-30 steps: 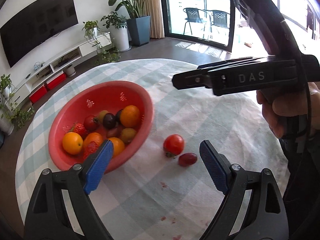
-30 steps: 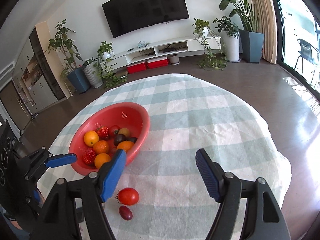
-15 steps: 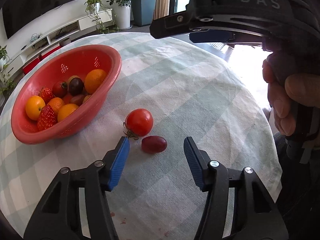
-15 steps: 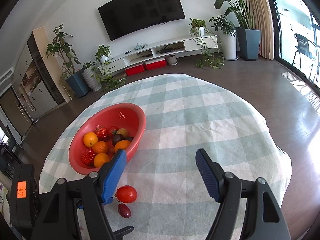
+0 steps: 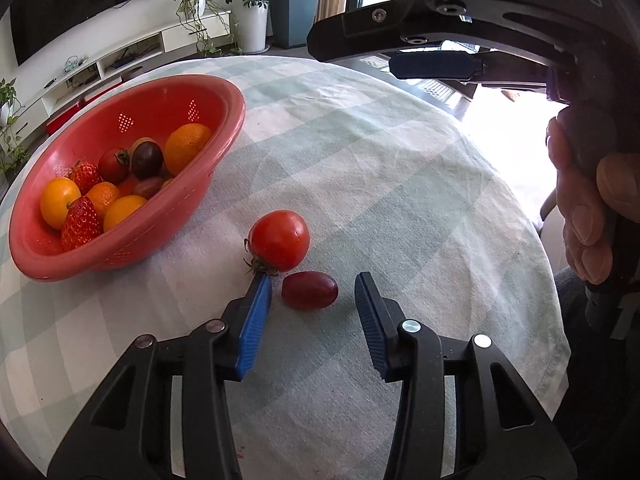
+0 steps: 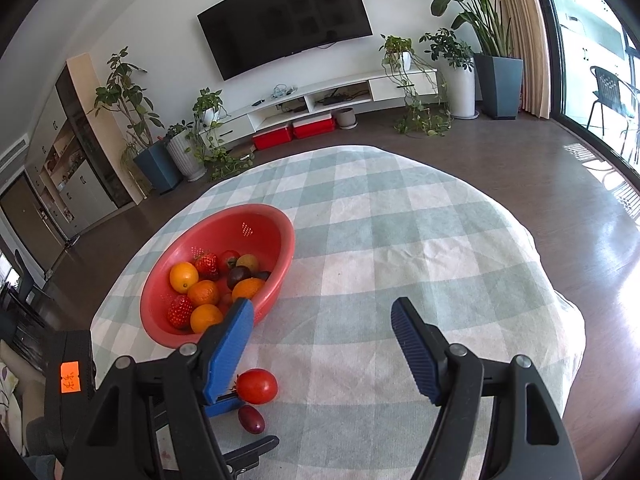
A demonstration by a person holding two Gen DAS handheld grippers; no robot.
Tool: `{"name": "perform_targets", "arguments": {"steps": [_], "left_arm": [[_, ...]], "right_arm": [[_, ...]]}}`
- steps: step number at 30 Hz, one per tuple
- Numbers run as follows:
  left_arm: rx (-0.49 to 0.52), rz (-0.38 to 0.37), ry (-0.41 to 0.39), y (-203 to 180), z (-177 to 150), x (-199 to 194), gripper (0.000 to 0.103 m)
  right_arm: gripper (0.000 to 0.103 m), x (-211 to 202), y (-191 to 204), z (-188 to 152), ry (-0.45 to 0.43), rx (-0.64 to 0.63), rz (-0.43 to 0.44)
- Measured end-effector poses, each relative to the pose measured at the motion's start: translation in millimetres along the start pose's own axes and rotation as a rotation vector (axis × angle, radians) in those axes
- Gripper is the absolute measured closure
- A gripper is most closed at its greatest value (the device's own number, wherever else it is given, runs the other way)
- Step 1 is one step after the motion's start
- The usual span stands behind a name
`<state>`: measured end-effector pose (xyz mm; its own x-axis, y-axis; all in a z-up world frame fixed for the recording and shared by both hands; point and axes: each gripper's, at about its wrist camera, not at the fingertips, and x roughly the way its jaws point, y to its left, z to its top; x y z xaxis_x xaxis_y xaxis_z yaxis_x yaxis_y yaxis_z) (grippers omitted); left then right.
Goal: Organize fruits
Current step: 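Move both open tools back toward the tomato and small plum, then grasp the small dark plum with the left tool while the right tool grasps the red tomato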
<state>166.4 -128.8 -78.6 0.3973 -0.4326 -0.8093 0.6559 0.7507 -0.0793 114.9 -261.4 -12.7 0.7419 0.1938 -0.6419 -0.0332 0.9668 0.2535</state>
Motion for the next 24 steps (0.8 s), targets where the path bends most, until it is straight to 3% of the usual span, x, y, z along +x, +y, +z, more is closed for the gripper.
{"name": "perform_targets", "arguments": {"steps": [3, 24], "left_arm": [[-0.004, -0.003, -0.002, 0.9, -0.3, -0.9, 0.071], [0.0, -0.016, -0.008, 2.4, -4.2, -7.9, 0.075]], "right_arm": [[0.028, 1.1, 0.3, -0.1, 0.005, -0.001, -0.002], [0.029, 8.1, -2.9, -3.2, 0.037, 0.0, -0.009]]}}
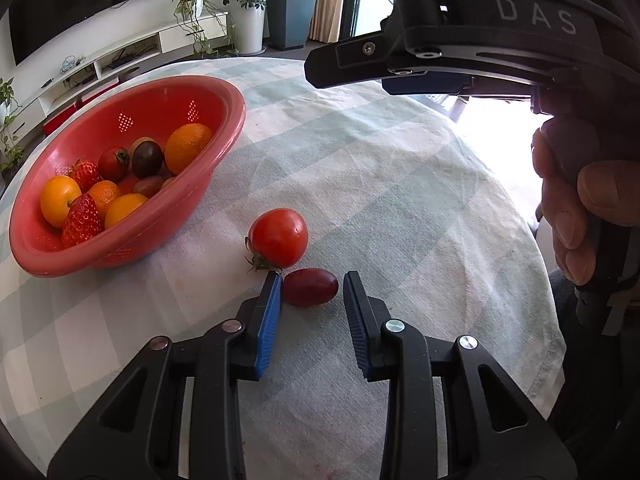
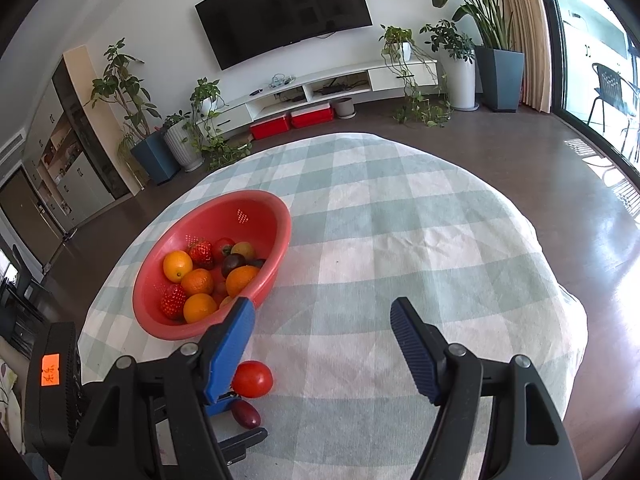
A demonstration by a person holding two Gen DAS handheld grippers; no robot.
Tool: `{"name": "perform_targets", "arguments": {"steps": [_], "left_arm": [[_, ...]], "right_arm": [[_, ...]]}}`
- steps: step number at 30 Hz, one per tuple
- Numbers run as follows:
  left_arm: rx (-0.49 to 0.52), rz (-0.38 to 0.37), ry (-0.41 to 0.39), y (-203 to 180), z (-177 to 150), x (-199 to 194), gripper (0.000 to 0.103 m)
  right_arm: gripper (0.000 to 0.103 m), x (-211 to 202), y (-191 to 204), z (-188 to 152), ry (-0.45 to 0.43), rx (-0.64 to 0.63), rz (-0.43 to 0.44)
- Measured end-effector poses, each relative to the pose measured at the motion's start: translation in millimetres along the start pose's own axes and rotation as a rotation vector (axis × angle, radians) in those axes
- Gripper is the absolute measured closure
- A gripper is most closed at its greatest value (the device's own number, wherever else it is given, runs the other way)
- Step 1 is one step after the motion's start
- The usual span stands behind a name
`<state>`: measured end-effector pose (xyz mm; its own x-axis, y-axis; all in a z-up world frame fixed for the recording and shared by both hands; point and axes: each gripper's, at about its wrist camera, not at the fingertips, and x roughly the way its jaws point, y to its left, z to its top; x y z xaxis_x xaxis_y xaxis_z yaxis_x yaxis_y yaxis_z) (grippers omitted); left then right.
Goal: Organize fruits
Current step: 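Grasp the small dark plum with the left tool while the right tool grasps the red tomato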
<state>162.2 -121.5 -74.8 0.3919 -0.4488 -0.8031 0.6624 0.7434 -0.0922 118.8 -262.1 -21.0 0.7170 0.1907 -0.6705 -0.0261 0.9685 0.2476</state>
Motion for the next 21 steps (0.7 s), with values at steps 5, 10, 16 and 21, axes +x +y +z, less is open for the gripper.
{"name": "perform_targets", "arguments": {"steps": [5, 10, 16, 21], "left_arm": [[-0.002, -0.002, 0.002, 0.4, 0.0, 0.1, 0.075], [0.003, 0.001, 0.002, -0.4, -0.9, 0.4, 0.075], [0.025, 0.016, 0.007, -4.1, -0.4, 4.7, 0.075], [0.041, 0.02, 0.004, -5.4, -0.5, 4.0, 0.077]], "right_arm": [[0.029, 1.7, 0.0, -1.5, 0.006, -0.002, 0.0], [0.029, 2.9, -0.1, -2.7, 0.01, -0.004, -0.002], [0.029, 6.2, 2.0, -5.1, 0.023, -0.012, -0.004], [0.029, 8.4, 3.5, -5.5, 0.033, -0.018, -0.008]]}}
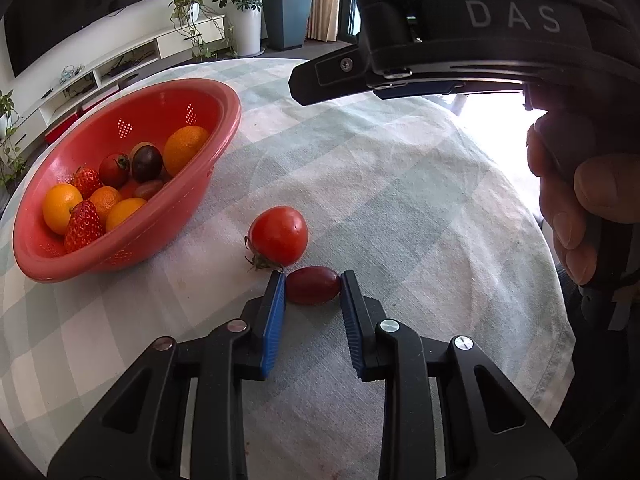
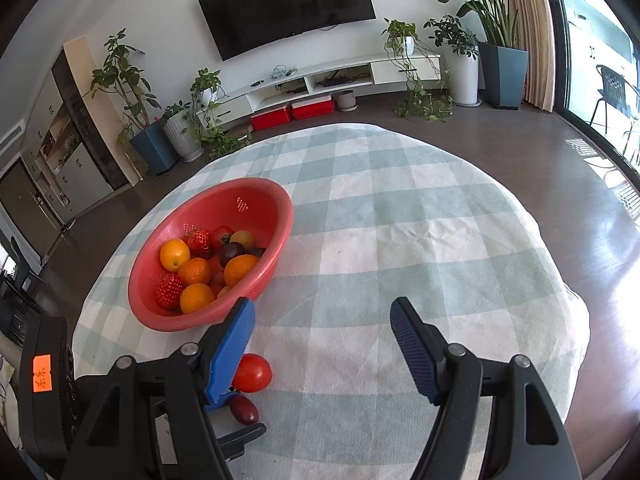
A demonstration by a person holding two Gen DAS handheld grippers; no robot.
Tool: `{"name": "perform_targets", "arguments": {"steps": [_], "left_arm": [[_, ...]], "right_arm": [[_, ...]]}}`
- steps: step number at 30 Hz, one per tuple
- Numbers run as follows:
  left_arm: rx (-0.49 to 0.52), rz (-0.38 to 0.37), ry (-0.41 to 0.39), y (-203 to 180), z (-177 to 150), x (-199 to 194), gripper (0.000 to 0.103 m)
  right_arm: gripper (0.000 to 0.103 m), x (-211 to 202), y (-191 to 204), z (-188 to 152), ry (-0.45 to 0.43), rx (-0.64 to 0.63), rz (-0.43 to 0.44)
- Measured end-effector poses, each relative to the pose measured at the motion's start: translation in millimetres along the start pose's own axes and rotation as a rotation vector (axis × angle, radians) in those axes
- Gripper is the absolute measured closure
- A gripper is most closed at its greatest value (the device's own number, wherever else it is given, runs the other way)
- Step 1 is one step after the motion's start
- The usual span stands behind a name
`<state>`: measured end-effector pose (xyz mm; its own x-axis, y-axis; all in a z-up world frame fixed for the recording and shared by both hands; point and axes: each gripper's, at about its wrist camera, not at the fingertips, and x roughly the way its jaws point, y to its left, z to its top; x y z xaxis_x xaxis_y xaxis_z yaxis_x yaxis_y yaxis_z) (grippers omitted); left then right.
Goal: Organize fruits
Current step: 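Grasp the small dark plum with the left tool while the right tool grasps the red tomato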
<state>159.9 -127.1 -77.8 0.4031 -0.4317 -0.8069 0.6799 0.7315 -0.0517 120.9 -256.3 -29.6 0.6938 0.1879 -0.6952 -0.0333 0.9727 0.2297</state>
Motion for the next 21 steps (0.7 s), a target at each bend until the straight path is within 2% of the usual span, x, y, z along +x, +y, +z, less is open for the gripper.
{"name": "perform_targets", "arguments": {"steps": [5, 14, 21], "left_arm": [[0.016, -0.001, -0.005, -3.4, -0.5, -0.7, 0.078], [-0.029, -0.007, -0.01, 4.5, -8.1, -15.6, 0.078], [-0.136, -0.005, -0.07, 27.0, -21.6, -47.0, 0.078]], "right_arm": [[0.03, 0.6, 0.6, -0.3, 0.006, -0.003, -0.002], [0.033, 5.2, 1.4, -3.2, 0.032, -0.015, 0.011], [0.035, 13.9, 33.7, -12.9, 0.077, -0.16, 0.068]]}}
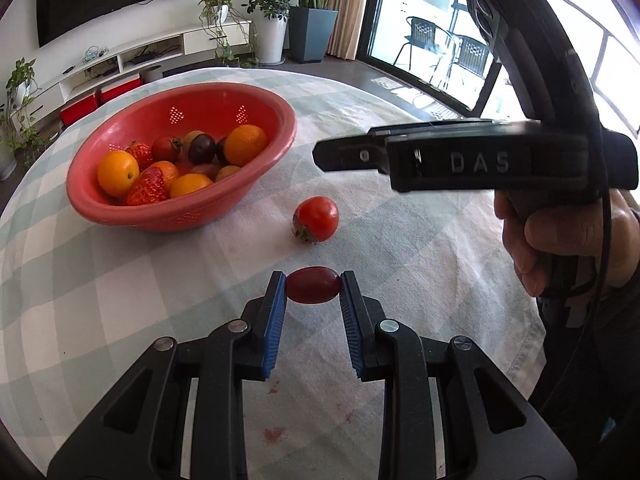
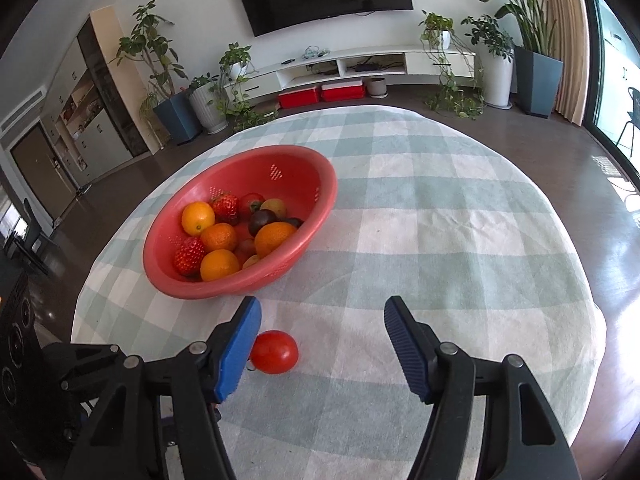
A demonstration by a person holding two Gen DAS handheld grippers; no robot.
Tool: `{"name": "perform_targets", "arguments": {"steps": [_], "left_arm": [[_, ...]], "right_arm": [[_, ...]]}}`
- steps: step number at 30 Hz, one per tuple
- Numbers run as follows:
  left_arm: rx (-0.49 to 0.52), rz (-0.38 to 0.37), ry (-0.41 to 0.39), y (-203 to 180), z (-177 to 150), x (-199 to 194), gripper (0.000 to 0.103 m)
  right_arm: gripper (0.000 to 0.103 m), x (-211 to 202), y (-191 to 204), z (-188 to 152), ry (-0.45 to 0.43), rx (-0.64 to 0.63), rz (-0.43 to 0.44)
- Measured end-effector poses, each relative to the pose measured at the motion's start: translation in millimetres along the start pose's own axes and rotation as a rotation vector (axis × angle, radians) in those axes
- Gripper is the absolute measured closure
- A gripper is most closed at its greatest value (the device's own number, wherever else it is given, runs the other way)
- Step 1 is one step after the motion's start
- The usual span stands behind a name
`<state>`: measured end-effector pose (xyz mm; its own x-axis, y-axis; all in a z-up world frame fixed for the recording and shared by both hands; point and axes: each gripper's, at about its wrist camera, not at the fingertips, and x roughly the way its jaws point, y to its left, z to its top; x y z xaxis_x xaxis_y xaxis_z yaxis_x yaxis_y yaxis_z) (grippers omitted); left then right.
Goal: Organize fruits
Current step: 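Grasp the small dark plum with the left tool while the right tool grasps the red tomato, then carry plum and tomato into the red basin and open both tools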
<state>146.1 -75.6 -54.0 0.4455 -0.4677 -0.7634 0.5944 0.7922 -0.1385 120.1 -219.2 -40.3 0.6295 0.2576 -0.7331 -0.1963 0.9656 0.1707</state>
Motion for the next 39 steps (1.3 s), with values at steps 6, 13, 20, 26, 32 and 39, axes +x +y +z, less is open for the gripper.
{"name": "perform_targets", "arguments": {"steps": [6, 13, 20, 26, 32, 39], "left_arm": [[-0.076, 0.02, -0.047, 28.1, 2.7, -20.0, 0.078], [-0.107, 0.027, -0.078, 41.9, 3.4, -36.4, 0.078], [-0.124, 0.036, -0.095, 43.5, 2.1, -43.2, 0.078], [-0.137, 0.044, -0.109, 47.6, 4.1, -44.5, 0.078], [-0.136, 0.069, -0.154, 57.2, 19.4, -63.9, 0.078], [-0.115, 0.13, -0.209, 79.5, 62.3, -87.1, 0.078]], "right_arm": [[0.038, 22.4, 23.2, -8.5, 0.087, -0.102, -0.017], [0.05, 36.4, 32.5, -15.8, 0.145, -0.148, -0.021], [0.063, 41.6, 42.7, -22.0, 0.173, -0.201, -0.007], [0.067, 36.9, 41.8, -20.6, 0.17, -0.175, 0.02], [0.067, 6.3, 30.6, -4.2, 0.072, -0.096, 0.135], [0.067, -11.5, 37.1, 35.9, -0.04, -0.084, 0.151]]}}
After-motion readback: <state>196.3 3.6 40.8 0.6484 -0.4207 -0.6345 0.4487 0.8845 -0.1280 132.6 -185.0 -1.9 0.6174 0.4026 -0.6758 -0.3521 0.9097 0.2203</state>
